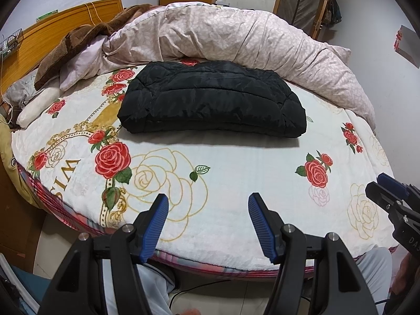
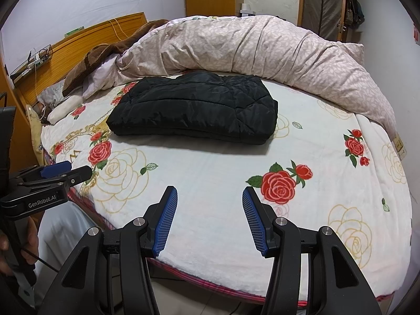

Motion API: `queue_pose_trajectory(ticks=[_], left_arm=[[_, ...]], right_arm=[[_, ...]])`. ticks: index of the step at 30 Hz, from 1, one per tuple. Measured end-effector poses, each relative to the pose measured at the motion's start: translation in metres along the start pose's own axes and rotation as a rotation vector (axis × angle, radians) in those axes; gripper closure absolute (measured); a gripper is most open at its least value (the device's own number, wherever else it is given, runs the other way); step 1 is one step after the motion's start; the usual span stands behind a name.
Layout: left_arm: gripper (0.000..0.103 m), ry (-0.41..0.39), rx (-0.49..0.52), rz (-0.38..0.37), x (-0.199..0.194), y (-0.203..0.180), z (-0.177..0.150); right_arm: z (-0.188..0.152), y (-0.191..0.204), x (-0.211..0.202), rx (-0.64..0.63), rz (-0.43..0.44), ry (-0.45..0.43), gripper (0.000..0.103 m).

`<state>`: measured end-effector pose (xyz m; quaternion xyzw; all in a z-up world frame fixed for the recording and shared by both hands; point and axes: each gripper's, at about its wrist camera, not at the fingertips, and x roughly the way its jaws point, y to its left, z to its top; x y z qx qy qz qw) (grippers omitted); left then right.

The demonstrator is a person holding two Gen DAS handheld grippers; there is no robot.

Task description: Fold large clothes

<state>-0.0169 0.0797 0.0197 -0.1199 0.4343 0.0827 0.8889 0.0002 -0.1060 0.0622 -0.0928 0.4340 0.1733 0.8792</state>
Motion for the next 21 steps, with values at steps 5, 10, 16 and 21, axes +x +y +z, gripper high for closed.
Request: queue_pose_trajectory(ticks=[5, 10, 16, 21], left_arm=[[0.038, 0.0, 0.001, 0.0, 0.0003, -0.0003, 0.0007], [0.038, 0.003, 0.001, -0.002, 0.0015, 0.0, 0.0006], [0.038, 0.004, -0.001, -0.002, 0.0058, 0.0009, 0.0014], [0.038, -0.016, -0.001, 0.014, 0.0084, -0.0005, 0.0025]], right_arm=[[0.0, 0.0007, 0.0003, 0.001, -0.002, 0.0, 0.051], [0.0, 0.0006, 0.0006, 0.003, -0.001, 0.001, 0.051], [0.0, -0.0018, 0.0036, -0.001, 0.004, 0.007, 0.051], [0.0001, -0.0034, 0.006, -0.001, 0.006, 0.01, 0.051]])
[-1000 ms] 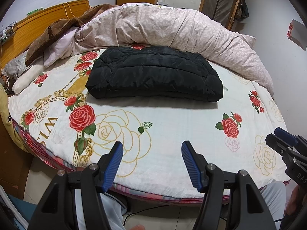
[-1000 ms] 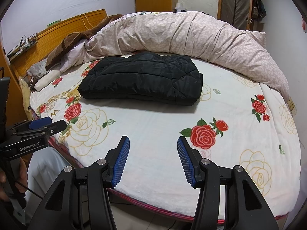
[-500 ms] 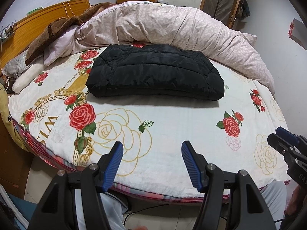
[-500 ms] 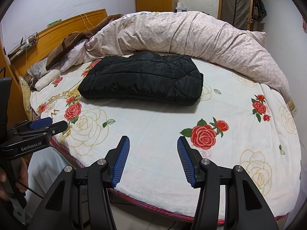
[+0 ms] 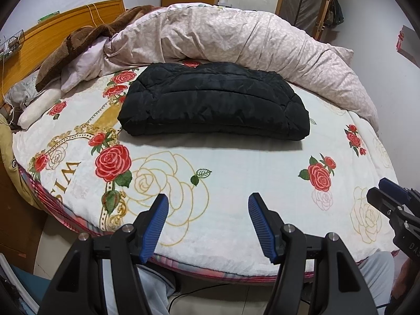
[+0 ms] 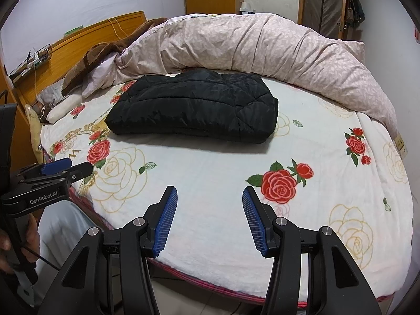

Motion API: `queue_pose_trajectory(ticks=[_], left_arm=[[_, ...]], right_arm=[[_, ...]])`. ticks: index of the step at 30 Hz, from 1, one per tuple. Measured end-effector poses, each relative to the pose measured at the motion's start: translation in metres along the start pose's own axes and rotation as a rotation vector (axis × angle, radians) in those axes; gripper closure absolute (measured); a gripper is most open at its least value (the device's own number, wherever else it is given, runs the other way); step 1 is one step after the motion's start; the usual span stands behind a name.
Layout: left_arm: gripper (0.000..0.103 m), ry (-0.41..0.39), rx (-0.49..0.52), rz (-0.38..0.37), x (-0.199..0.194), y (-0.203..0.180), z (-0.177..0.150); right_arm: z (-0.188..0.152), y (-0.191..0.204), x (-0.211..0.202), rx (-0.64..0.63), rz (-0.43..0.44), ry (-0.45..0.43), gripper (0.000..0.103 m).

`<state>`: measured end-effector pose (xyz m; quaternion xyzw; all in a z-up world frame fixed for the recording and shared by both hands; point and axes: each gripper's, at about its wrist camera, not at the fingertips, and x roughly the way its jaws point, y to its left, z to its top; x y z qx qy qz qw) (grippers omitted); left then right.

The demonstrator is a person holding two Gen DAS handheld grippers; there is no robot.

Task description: Fold large clothes

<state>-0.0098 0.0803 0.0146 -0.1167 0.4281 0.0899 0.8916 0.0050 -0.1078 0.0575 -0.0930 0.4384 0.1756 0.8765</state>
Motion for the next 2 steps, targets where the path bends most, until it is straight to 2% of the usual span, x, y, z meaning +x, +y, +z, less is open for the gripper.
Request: queue_pose_trajectory(ticks=[2], left_arm=[[0.038, 0.0, 0.001, 0.0, 0.0007, 0.0003, 0.0006]], right_arm=[[0.0003, -0.0017, 0.0022, 0.0, 0.003, 0.002, 0.051]])
